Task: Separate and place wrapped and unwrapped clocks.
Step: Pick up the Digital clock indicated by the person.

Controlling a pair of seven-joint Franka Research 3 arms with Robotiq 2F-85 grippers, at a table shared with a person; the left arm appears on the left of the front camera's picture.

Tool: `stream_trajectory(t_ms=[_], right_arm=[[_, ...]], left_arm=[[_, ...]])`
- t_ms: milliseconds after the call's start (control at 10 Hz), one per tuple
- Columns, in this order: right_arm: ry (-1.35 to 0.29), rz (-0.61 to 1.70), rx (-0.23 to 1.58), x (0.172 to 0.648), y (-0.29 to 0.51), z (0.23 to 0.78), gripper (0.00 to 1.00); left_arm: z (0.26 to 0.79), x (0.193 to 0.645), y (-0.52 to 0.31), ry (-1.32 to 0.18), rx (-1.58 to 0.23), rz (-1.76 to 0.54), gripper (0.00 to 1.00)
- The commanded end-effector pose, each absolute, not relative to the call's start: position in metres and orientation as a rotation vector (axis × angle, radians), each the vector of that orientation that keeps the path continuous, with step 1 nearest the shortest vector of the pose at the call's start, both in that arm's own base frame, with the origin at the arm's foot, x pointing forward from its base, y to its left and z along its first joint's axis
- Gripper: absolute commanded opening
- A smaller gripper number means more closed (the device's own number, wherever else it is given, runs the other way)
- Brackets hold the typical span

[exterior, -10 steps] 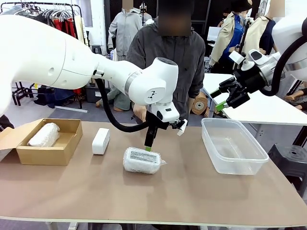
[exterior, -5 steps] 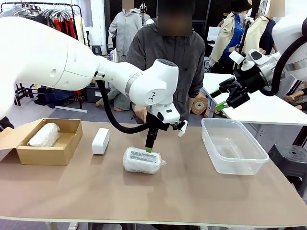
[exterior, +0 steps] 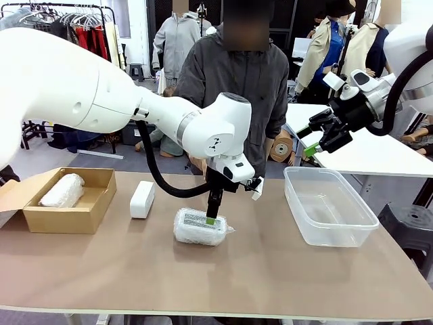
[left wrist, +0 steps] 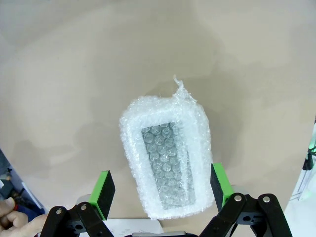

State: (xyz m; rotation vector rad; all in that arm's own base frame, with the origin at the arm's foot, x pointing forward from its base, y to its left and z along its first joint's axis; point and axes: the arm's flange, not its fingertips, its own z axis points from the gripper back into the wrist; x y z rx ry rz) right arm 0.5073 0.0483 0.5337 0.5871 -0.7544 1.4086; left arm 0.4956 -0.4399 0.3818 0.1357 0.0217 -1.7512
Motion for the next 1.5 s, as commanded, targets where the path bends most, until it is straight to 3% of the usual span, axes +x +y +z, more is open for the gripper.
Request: stream_trajectory(t_ms=[0,1400], right_arm=[[-0.757,1.414,0.584,0.506,0.049,0.535,1.0],[-0.757,1.414,0.584,0.506,0.049,0.535,1.0]], left_arm=[[0.377,0.485,-0.431,0.008,0.112,-1.719,1.0],[0.34,0.491,-0.401,0.046,0.122,-1.637,1.0]])
